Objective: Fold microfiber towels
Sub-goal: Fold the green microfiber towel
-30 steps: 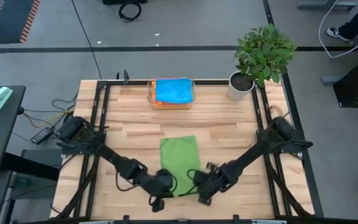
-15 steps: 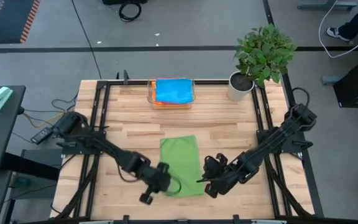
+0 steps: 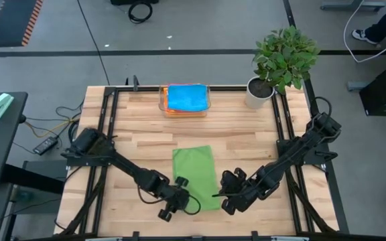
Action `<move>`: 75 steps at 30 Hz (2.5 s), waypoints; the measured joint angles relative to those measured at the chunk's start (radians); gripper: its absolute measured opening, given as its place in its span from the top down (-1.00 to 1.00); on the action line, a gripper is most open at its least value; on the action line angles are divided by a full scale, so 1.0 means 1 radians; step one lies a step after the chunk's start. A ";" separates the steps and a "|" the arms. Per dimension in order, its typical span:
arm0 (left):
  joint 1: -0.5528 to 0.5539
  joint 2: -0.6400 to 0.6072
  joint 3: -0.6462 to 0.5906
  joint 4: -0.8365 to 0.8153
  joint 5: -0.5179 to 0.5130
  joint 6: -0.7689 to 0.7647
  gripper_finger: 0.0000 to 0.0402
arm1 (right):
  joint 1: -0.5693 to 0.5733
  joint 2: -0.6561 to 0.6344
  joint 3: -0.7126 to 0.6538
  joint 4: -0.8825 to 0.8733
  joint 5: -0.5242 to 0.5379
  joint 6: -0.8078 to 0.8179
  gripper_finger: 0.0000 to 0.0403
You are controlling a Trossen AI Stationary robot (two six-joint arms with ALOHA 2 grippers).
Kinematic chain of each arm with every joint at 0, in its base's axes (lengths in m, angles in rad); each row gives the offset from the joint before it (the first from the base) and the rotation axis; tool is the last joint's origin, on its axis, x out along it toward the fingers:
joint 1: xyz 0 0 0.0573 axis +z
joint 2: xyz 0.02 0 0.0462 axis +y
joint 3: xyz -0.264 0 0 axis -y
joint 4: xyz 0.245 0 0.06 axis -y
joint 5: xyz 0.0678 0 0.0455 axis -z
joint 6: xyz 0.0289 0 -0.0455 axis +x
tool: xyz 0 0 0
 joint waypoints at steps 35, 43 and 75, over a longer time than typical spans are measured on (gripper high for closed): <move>0.034 -0.042 0.000 -0.010 0.084 -0.045 0.97 | -0.002 -0.001 0.001 -0.055 0.003 -0.027 0.99; 0.042 -0.119 0.001 -0.113 0.073 -0.067 0.98 | -0.002 -0.001 0.001 -0.055 0.007 -0.048 0.99; -0.067 -0.096 0.004 -0.208 0.096 -0.230 0.99 | -0.029 0.332 0.008 0.485 -0.293 -0.141 0.99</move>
